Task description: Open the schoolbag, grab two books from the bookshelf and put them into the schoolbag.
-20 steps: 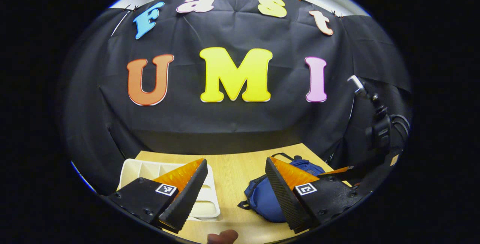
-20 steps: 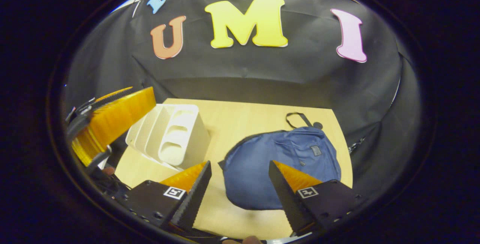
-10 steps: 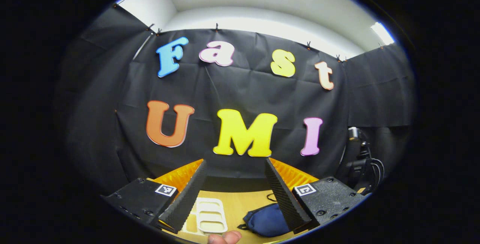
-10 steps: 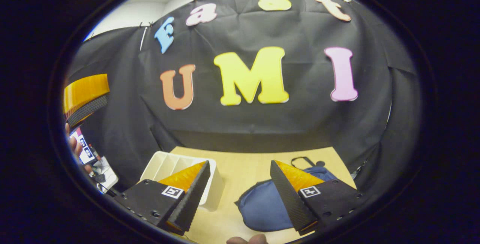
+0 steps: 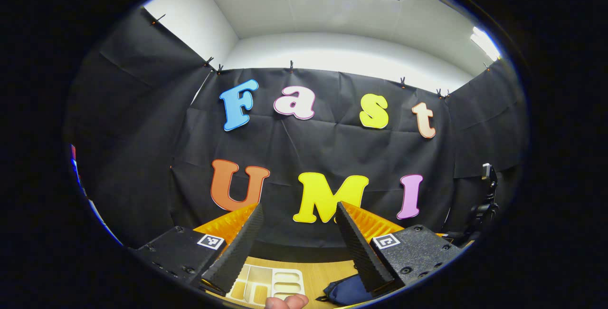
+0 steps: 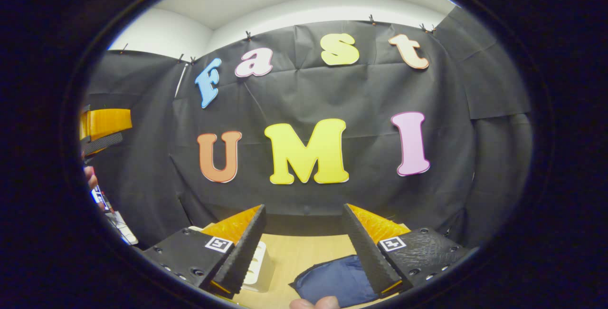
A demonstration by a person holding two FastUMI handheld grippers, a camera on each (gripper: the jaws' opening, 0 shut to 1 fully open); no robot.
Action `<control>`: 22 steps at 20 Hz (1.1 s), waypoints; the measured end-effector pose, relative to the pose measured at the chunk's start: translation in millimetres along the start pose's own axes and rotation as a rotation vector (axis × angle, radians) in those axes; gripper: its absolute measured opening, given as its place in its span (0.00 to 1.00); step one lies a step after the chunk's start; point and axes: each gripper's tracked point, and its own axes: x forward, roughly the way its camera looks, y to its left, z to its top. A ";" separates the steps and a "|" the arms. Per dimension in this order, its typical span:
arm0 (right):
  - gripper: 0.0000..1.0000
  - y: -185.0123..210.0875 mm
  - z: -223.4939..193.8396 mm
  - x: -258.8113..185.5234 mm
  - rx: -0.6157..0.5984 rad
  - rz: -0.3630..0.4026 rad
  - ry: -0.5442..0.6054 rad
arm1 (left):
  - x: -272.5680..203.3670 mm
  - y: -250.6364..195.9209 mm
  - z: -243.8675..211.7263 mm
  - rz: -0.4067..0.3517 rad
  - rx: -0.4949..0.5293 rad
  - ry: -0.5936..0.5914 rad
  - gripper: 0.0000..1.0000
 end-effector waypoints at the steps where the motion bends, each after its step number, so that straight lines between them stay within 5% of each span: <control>1: 0.96 0.1 1.2 -2.1 -0.007 0.000 -0.005 | -1.2 0.4 -0.6 0.007 0.004 0.008 0.98; 9: 0.96 -12.1 6.6 8.6 0.002 -0.084 -0.038 | -13.0 0.6 -14.8 0.055 -0.003 0.040 0.97; 22: 0.96 52.2 21.6 1.6 -0.059 -0.004 -0.073 | -33.3 29.6 -16.3 0.100 0.047 0.053 0.98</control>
